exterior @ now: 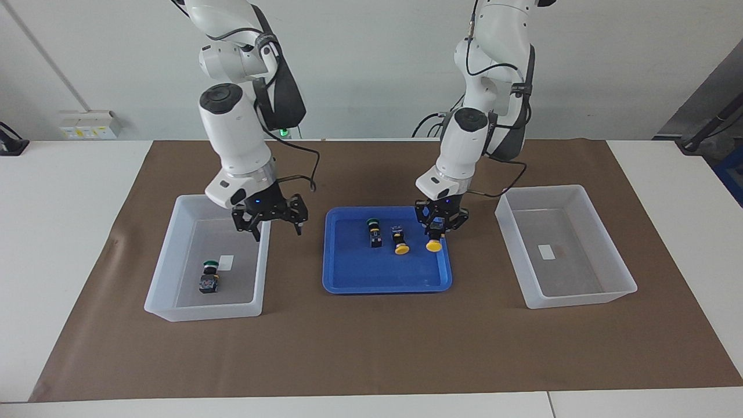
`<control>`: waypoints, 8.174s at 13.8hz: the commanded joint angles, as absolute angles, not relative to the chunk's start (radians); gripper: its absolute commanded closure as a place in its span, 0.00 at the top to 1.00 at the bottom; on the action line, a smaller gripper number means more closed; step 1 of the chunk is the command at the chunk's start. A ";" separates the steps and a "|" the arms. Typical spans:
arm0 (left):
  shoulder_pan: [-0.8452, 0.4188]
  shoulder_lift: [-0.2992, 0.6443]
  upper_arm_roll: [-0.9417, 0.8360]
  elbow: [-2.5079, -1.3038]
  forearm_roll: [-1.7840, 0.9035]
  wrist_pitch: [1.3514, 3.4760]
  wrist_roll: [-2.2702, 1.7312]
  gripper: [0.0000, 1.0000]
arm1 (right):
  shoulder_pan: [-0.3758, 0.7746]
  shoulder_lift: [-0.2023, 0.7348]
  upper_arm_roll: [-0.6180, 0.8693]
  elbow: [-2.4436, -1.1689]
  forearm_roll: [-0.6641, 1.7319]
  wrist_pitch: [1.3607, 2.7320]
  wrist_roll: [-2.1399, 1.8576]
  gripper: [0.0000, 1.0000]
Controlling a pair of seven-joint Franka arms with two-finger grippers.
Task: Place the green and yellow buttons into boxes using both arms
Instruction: 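Carry the yellow button to the left box while the right gripper grasps a green button, then release the yellow button in the left box while the right gripper drops the green button, then reach the left gripper to the last yellow button while the right gripper withdraws, then carry the yellow button with the left gripper into the left box, then lower and release the yellow button beside the other one with the left gripper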
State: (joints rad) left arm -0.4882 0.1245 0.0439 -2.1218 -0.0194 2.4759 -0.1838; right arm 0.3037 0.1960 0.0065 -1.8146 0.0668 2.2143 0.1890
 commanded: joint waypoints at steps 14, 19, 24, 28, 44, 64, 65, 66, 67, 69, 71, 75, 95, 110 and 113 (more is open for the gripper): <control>-0.008 0.218 0.031 -1.919 -0.049 2.422 0.173 0.00 | 0.594 0.400 0.006 -1.928 0.064 2.513 0.354 0.71; -0.018 0.225 0.031 -1.979 -0.051 2.453 0.179 0.00 | 0.578 0.405 0.003 -1.892 0.037 2.504 0.348 0.00; -0.037 0.288 0.031 -1.980 -0.051 2.525 0.173 0.00 | 0.444 0.269 -0.006 -1.803 0.037 2.261 0.243 0.00; -0.054 0.311 0.031 -1.980 -0.051 2.536 0.172 0.00 | 0.243 0.206 -0.005 -1.804 0.037 2.201 -0.050 0.00; -0.060 0.287 0.029 -1.814 -0.048 2.391 0.157 1.00 | 0.020 0.176 -0.005 -2.151 0.057 2.441 -0.562 1.00; -0.687 0.255 0.023 -2.134 -0.048 2.602 -0.586 0.66 | -0.017 -0.032 -0.035 -1.594 -0.011 1.642 0.077 1.00; -0.687 0.252 0.025 -2.135 -0.048 2.596 -0.584 0.33 | -0.023 -0.053 -0.040 -1.594 -0.011 1.608 0.075 1.00; -0.686 0.253 0.025 -2.134 -0.048 2.595 -0.586 0.06 | -0.023 -0.069 -0.046 -1.594 -0.009 1.570 0.078 1.00; -0.683 0.253 0.025 -2.131 -0.048 2.594 -0.584 0.00 | -0.020 -0.074 -0.046 -1.595 -0.008 1.531 0.089 1.00; -0.672 0.246 0.028 -2.120 -0.048 2.592 -0.583 0.00 | -0.017 -0.078 -0.045 -1.597 -0.008 1.529 0.124 1.00; -0.635 0.219 0.038 -2.082 -0.048 2.588 -0.575 0.00 | -0.011 -0.078 -0.041 -1.597 -0.005 1.529 0.129 1.00; -0.497 0.195 0.040 -1.981 -0.037 2.568 -0.562 0.00 | -0.011 -0.080 -0.041 -1.598 -0.003 1.531 0.130 1.00; 0.049 0.169 0.031 -2.025 -0.081 2.428 0.339 0.00 | -0.011 -0.092 -0.035 -1.611 0.008 1.525 0.124 1.00; 0.028 0.336 0.029 -1.985 -0.095 2.686 0.328 1.00 | -0.011 -0.092 -0.035 -1.612 0.009 1.525 0.124 1.00; 0.026 0.316 0.029 -1.963 -0.095 2.666 0.327 1.00 | -0.011 -0.092 -0.034 -1.611 0.008 1.525 0.124 1.00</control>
State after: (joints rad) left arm 0.0350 0.3284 0.0218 -1.9767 -0.0680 2.6749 0.3104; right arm -0.0066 -0.0749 -0.0411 -1.5959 0.0093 1.5321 0.1096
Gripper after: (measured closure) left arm 0.031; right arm 0.000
